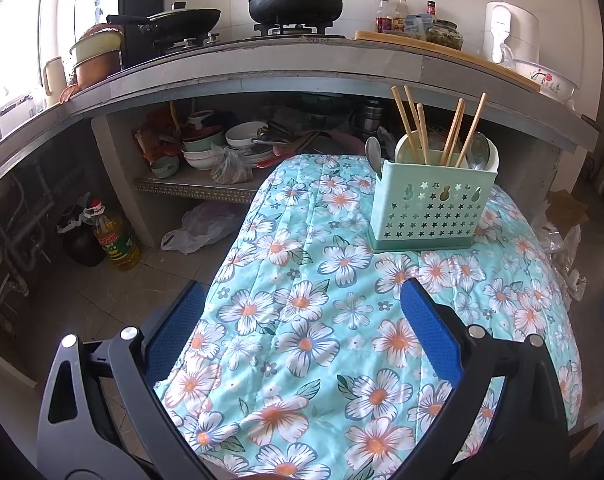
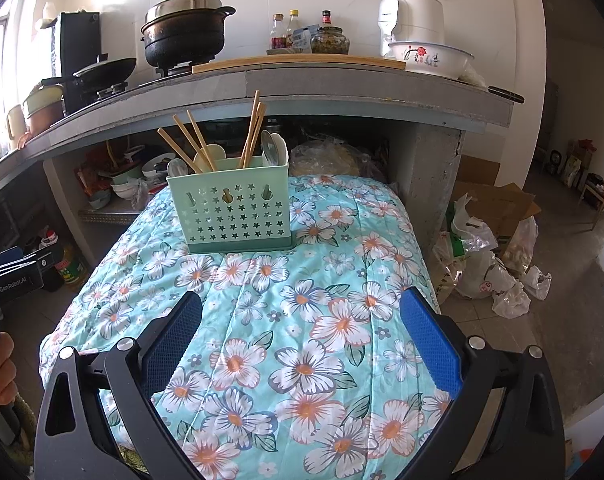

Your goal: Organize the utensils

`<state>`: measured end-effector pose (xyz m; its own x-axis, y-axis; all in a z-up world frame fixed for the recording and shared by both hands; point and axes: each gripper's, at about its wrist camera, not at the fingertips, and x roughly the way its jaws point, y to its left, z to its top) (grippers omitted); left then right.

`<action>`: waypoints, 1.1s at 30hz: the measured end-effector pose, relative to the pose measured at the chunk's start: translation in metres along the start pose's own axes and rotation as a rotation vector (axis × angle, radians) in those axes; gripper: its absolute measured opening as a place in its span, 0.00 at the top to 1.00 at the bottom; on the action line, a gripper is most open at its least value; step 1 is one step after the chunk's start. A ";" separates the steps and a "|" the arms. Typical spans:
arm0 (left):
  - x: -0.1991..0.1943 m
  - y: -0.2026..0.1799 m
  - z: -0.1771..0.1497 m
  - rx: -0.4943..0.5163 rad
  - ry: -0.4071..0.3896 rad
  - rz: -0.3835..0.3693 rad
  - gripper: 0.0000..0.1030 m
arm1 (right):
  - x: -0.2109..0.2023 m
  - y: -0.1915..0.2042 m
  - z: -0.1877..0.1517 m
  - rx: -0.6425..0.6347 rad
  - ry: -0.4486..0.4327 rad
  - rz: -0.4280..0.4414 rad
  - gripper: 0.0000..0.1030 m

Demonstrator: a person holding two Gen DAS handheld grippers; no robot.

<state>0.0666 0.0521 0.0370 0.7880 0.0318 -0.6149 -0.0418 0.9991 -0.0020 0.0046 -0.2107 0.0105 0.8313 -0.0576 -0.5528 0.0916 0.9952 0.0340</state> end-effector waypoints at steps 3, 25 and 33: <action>0.000 0.000 0.000 -0.001 0.002 0.000 0.08 | 0.000 0.000 0.000 0.002 0.000 0.001 0.06; 0.000 0.001 0.001 -0.002 0.003 -0.002 0.08 | 0.002 0.001 -0.001 0.004 0.006 0.009 0.06; 0.002 -0.001 -0.001 0.000 0.002 -0.006 0.08 | 0.004 0.002 0.000 0.002 0.006 0.018 0.06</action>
<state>0.0672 0.0513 0.0350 0.7871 0.0257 -0.6163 -0.0374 0.9993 -0.0060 0.0082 -0.2088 0.0081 0.8294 -0.0392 -0.5573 0.0777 0.9959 0.0456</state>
